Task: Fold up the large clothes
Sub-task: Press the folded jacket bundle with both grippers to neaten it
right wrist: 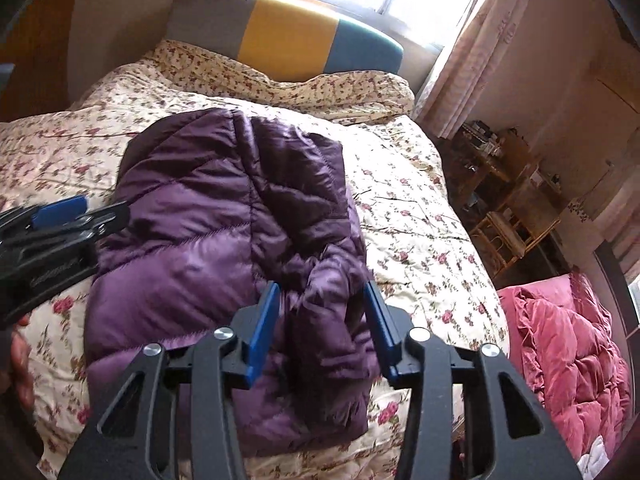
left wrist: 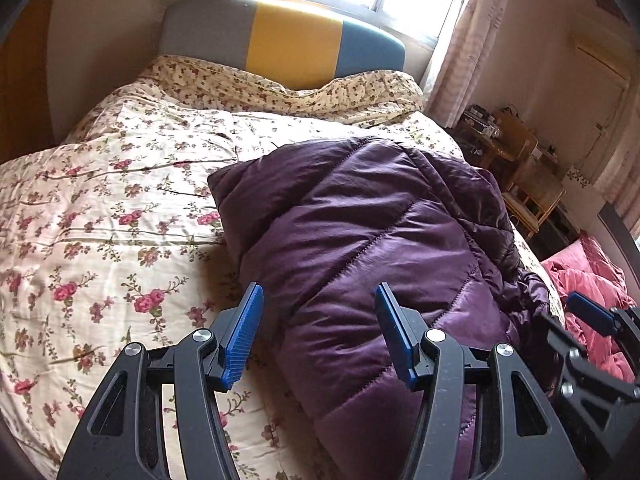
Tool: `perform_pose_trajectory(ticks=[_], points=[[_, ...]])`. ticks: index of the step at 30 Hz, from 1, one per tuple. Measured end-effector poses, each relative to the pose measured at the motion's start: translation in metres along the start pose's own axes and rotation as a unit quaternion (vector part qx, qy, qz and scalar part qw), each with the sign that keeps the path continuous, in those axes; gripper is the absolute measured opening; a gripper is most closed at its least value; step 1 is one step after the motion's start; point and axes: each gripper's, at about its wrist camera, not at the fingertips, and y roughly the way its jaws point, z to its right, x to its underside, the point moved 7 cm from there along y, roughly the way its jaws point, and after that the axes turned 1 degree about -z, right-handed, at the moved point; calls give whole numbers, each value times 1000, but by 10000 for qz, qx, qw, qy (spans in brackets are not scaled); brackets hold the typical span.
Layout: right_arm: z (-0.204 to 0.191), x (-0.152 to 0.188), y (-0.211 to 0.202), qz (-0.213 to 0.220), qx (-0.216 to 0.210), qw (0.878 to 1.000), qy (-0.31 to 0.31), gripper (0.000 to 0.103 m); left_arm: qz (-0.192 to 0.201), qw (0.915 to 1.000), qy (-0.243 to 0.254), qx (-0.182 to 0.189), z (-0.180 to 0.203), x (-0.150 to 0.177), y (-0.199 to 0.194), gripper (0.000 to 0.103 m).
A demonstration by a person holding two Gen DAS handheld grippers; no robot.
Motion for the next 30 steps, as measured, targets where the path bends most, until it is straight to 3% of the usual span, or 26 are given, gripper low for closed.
perform_pose_trajectory(ticks=[7,12,30], points=[[-3,0,41,-348,263,9990,-53,40,-24,10000,77,31,6,-6,9,57],[-1,15,61,-566,183,9982,74,40,-154,9997,198,74,12,-3,24,57],[8,24,83,-739,2,9970,247,40,-197,9984,510,107,27,3,42,57]])
